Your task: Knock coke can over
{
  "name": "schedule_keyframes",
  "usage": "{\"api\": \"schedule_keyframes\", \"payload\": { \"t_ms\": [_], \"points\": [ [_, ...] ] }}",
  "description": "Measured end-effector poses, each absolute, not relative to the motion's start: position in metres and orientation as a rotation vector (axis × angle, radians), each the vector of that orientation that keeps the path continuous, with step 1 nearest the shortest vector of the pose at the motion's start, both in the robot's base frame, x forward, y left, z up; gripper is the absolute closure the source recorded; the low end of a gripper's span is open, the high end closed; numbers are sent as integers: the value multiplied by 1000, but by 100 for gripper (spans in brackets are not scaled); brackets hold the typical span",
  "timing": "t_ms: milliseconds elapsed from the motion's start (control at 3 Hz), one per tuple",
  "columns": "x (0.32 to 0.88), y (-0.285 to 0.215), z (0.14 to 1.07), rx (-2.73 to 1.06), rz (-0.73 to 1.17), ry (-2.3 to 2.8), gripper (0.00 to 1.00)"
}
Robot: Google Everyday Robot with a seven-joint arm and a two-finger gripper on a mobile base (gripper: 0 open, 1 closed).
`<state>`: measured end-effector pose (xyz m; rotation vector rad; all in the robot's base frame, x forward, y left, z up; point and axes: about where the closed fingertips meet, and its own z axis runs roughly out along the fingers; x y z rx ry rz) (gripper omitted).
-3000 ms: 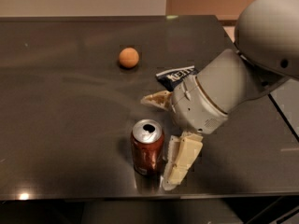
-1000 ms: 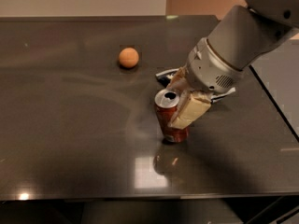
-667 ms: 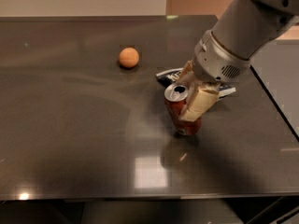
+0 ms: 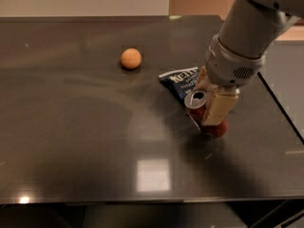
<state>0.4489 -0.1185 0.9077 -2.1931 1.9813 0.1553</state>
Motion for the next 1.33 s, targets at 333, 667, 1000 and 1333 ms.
{"api": "schedule_keyframes", "payload": {
  "t_ms": [333, 667, 1000, 1333],
  "points": [
    [443, -126, 903, -2262, 82, 1989, 83],
    [434, -120, 898, -2335, 35, 1962, 59],
    [428, -111, 891, -2395, 17, 1926, 36],
    [425, -104, 884, -2437, 13, 1895, 13]
  ]
}}
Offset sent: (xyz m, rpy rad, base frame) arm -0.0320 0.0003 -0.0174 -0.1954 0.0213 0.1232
